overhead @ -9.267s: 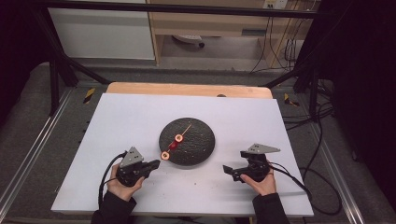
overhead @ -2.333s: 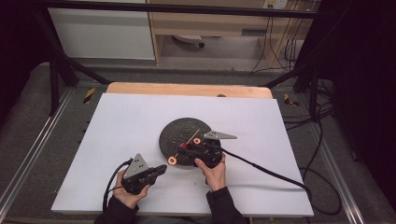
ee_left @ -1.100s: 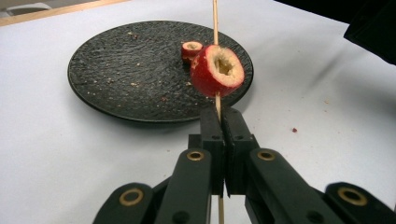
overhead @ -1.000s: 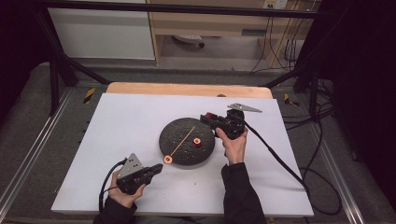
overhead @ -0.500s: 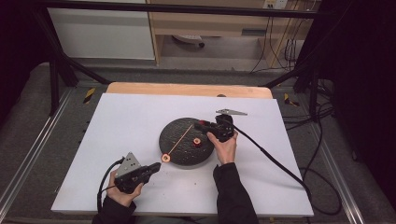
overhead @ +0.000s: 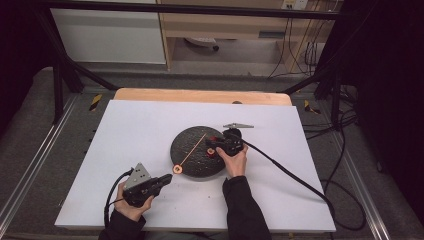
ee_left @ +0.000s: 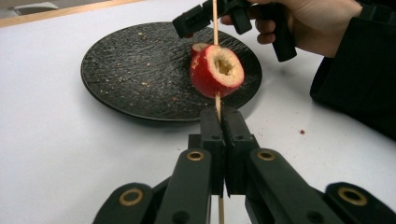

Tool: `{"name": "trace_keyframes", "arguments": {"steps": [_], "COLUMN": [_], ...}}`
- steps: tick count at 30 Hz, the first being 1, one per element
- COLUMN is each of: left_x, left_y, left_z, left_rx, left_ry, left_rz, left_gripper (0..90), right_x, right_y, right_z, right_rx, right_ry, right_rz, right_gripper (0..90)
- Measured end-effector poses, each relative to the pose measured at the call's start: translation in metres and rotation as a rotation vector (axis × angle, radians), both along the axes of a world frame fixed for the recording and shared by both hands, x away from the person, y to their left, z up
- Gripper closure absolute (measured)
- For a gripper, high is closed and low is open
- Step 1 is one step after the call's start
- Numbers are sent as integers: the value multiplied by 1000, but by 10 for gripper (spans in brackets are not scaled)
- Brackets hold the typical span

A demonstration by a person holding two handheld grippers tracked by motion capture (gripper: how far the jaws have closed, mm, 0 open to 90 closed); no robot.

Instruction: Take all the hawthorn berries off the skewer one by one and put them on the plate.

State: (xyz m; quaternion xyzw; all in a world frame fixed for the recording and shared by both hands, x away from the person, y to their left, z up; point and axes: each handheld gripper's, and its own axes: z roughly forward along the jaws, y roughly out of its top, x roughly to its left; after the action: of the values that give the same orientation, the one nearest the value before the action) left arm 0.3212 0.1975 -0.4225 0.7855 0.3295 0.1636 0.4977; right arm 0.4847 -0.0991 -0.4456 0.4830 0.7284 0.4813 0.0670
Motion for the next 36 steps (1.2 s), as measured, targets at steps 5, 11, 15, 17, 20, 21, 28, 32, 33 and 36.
{"name": "trace_keyframes", "arguments": {"steps": [5,11,15,17,20,21,28,32,33,36], "left_x": [0,0,0,0,0,1,1,1,1,2], "left_y": [0,0,-1,-1,-1,-1,-1,-2,-3,-3], "left_z": [0,0,0,0,0,-1,0,-1,-1,-1], "left_rx": [2,3,3,4,6,8,11,12,12,13], "left_ry": [0,1,1,1,1,2,1,2,0,1], "left_rz": [-1,0,1,2,4,6,9,12,12,12], "left_gripper": [883,883,883,883,883,883,883,883,883,883], "right_x": [0,-2,-9,-15,-22,-31,-59,-72,-75,-83], "right_y": [2,2,-2,-5,-8,-10,-10,-6,-4,3], "right_z": [-8,-5,9,17,25,32,44,42,40,33], "right_rx": [-36,-48,-51,-21,2,17,73,81,83,119], "right_ry": [3,-12,-39,-56,-66,-79,-80,-68,-73,-67], "right_rz": [2,2,14,25,38,54,108,136,143,162], "right_gripper": [598,542,473,430,348,289,99,61,60,61]}}
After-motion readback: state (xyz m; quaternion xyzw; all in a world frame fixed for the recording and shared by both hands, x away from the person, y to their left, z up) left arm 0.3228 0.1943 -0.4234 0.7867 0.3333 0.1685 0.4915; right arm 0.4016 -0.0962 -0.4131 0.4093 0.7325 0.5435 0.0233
